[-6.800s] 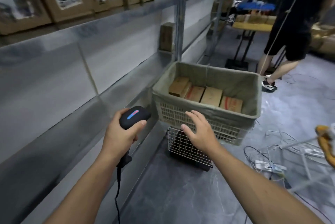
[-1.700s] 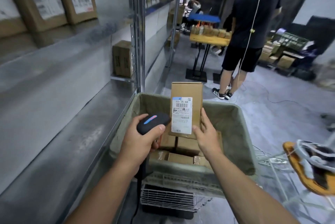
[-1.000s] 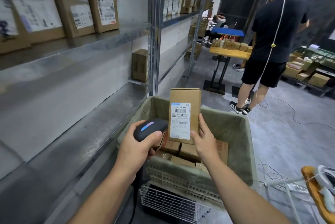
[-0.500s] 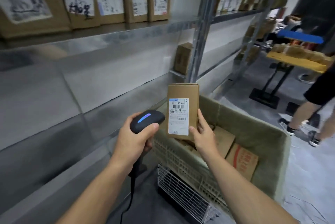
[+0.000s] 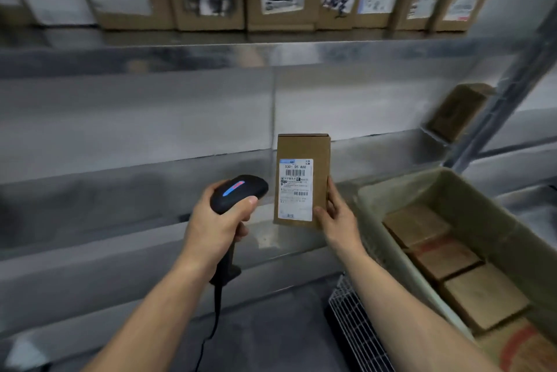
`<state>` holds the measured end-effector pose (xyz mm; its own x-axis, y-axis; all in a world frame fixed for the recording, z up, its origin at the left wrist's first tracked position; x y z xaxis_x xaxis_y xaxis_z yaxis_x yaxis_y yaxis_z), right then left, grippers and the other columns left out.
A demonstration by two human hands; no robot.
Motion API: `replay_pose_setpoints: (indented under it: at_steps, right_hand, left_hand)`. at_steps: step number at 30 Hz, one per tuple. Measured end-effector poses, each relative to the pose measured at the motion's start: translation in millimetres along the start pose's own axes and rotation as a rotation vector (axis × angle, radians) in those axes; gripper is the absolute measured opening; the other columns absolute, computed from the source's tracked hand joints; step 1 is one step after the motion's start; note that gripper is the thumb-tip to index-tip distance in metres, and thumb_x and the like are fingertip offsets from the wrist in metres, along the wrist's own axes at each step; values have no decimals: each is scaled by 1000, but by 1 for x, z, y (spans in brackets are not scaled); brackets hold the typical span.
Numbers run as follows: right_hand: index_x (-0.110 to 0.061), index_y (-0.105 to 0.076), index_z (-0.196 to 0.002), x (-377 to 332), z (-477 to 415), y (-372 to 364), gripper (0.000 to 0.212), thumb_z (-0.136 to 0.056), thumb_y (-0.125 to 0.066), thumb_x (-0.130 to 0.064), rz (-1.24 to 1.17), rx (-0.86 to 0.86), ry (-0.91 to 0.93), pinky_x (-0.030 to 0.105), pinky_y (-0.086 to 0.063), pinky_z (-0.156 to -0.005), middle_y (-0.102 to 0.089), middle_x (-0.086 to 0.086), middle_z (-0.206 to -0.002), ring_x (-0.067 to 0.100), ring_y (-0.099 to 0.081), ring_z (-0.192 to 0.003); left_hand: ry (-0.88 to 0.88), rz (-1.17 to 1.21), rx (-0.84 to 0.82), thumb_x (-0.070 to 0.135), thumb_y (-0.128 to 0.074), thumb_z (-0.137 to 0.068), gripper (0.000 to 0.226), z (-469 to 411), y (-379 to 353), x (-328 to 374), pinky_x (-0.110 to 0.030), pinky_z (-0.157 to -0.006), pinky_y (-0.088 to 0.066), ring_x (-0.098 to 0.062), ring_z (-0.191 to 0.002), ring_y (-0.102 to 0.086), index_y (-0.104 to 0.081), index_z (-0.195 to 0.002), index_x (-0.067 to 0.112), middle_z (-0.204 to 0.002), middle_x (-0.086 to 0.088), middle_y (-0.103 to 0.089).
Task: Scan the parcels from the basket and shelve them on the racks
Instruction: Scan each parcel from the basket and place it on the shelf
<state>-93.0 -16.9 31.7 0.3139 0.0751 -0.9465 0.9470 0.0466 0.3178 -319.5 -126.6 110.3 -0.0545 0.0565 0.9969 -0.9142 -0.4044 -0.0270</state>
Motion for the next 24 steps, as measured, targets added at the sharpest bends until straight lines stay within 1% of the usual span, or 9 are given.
replay_pose_setpoints:
  at_steps: [3,6,10,13,14,17,19,21,24]
  right_hand:
    - [-52,-28,-150,-20,-2,-47,75,-99,-58,-6,-28,-123,14,43,-40,-115,-57,-19,-135,9,-51,-133]
    - [-45,-28,-156,-35,-3,-95,72,-101,-57,-10,-37,-217,46,42,-42,-113,-56,-15,-142,9,-52,-134]
    - [-40,-30,-156,-60,-1,-162,70,-101,-55,-5,-50,-304,84,21,-49,-100,-58,-29,-126,-14,-58,-109]
    - [-36,-33,-156,-76,4,-220,71,-99,-53,1,-55,-348,109,15,-50,-96,-58,-29,-126,-17,-58,-108]
    - [-35,-32,-156,-80,6,-239,71,-99,-54,2,-57,-362,114,16,-49,-97,-59,-27,-129,-15,-58,-110]
    - [-34,-30,-157,-94,13,-297,71,-99,-55,-1,-54,-408,104,27,-48,-103,-59,-18,-136,-11,-59,-111]
    - [-35,-30,-157,-101,16,-333,71,-100,-55,-2,-40,-422,91,25,-48,-101,-60,-21,-130,-13,-60,-104]
    - [-37,-30,-157,-108,21,-366,71,-100,-56,-4,-28,-431,78,26,-51,-100,-61,-19,-128,-5,-62,-102]
    - [-37,-31,-157,-115,27,-410,70,-100,-57,-5,-19,-474,57,38,-53,-103,-60,-14,-132,3,-61,-109]
  left_hand:
    - [4,7,106,45,-80,-61,65,2,43,1,-35,-59,-50,-21,-57,-60,-63,-120,24,-74,-5,-70]
    - [14,15,203,38,-81,-69,55,5,88,2,-34,-59,-52,-19,-57,-62,-64,-119,25,-71,-2,-70]
    - [14,38,298,27,-84,-81,48,3,154,-2,-37,-61,-52,-21,-59,-63,-61,-123,25,-72,-3,-70]
    - [16,46,351,28,-84,-81,47,0,208,-4,-37,-62,-51,-22,-59,-64,-61,-122,28,-73,-3,-71]
    - [20,56,370,28,-84,-81,46,-1,226,-4,-37,-62,-51,-22,-59,-64,-61,-121,29,-73,-4,-71]
    - [32,78,408,35,-84,-75,49,-5,277,-4,-37,-63,-51,-22,-59,-64,-61,-118,33,-74,-4,-71]
    - [38,77,427,38,-84,-73,49,-8,310,-3,-37,-62,-50,-21,-59,-63,-61,-116,35,-73,-3,-71]
    - [47,76,440,38,-83,-72,51,-11,339,-4,-36,-62,-50,-21,-58,-62,-61,-118,33,-74,-4,-70]
    - [62,74,483,34,-85,-75,55,-11,379,-6,-36,-60,-49,-22,-58,-62,-61,-123,28,-74,-5,-71]
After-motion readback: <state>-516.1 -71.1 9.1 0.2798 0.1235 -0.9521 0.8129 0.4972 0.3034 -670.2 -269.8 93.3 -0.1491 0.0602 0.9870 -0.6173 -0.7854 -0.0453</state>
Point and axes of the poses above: each hand's wrist, its own z-axis away from the middle knuckle, its own y-axis out of the back of the hand, x = y × z, the point moved 4 cm from there along -z, towards the middle knuckle
